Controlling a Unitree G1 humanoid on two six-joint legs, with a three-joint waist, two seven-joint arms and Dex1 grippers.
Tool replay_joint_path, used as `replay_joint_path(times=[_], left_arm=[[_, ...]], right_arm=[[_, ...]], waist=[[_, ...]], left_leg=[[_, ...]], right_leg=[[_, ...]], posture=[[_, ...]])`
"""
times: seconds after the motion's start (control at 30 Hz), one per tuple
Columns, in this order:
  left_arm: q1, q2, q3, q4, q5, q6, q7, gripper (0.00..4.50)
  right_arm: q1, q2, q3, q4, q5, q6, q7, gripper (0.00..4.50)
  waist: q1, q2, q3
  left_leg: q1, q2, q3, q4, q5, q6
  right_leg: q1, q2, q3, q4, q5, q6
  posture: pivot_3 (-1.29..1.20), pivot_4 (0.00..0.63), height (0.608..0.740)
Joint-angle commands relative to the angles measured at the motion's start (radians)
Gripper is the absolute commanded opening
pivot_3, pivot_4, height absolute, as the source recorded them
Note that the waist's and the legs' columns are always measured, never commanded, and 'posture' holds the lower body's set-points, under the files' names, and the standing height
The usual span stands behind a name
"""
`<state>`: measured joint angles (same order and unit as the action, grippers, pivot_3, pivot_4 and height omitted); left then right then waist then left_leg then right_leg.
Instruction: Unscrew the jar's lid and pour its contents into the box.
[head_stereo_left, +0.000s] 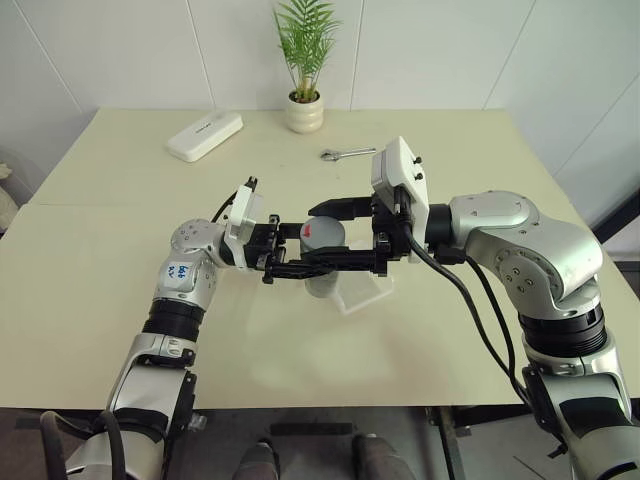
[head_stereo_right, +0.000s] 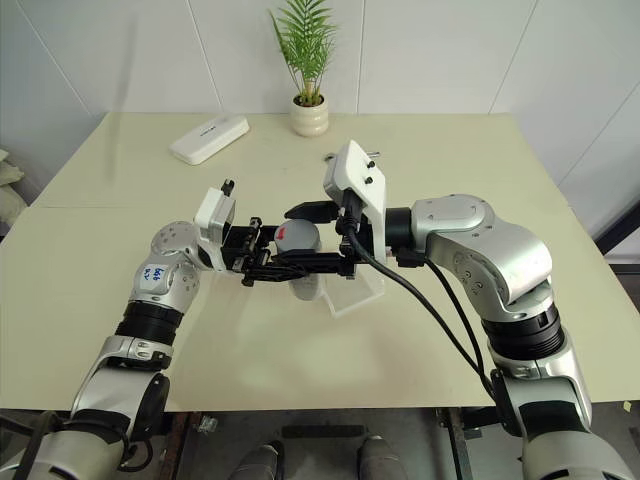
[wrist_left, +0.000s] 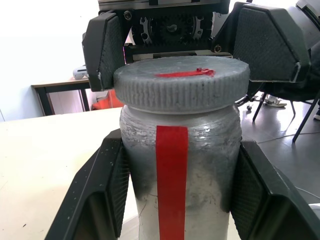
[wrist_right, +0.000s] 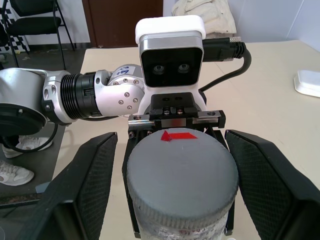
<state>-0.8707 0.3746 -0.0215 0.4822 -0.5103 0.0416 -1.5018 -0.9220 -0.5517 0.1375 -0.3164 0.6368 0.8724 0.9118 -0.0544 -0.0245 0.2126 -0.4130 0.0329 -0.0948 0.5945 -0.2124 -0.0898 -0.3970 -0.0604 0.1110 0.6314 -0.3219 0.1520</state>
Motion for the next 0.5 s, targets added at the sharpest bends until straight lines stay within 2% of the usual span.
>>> replay_joint_path(times=[0.03,0.13,0.23,0.5], left_arm=[[-0.008,0.009,0.0,-0.035,-0.017,-0.009,-0.087,2.62],[-0.007,0.009,0.0,-0.037,-0.018,-0.007,-0.087,2.62],[-0.008,0.01,0.001,-0.035,-0.017,-0.008,-0.087,2.62],[-0.005,0.012,-0.004,-0.033,-0.016,-0.006,-0.089,2.62]], right_arm=[[-0.004,-0.006,-0.011,-0.024,0.004,-0.015,0.007,3.59],[-0.004,-0.007,-0.012,-0.027,0.006,-0.011,0.007,3.59],[-0.002,-0.01,-0.012,-0.031,0.009,-0.01,0.011,3.0],[-0.018,-0.014,-0.031,-0.034,0.015,-0.009,0.003,3.0]], waist=[[0.0,0.0,0.0],[0.0,0.0,0.0],[0.0,0.0,0.0],[0.0,0.0,0.0]], left_leg=[[0.0,0.0,0.0,0.0,0.0,0.0],[0.0,0.0,0.0,0.0,0.0,0.0],[0.0,0.0,0.0,0.0,0.0,0.0],[0.0,0.0,0.0,0.0,0.0,0.0]], right_leg=[[0.0,0.0,0.0,0.0,0.0,0.0],[0.0,0.0,0.0,0.0,0.0,0.0],[0.0,0.0,0.0,0.0,0.0,0.0],[0.0,0.0,0.0,0.0,0.0,0.0]], posture=[[0.0,0.15,0.74],[0.0,0.15,0.74],[0.0,0.15,0.74],[0.0,0.15,0.74]])
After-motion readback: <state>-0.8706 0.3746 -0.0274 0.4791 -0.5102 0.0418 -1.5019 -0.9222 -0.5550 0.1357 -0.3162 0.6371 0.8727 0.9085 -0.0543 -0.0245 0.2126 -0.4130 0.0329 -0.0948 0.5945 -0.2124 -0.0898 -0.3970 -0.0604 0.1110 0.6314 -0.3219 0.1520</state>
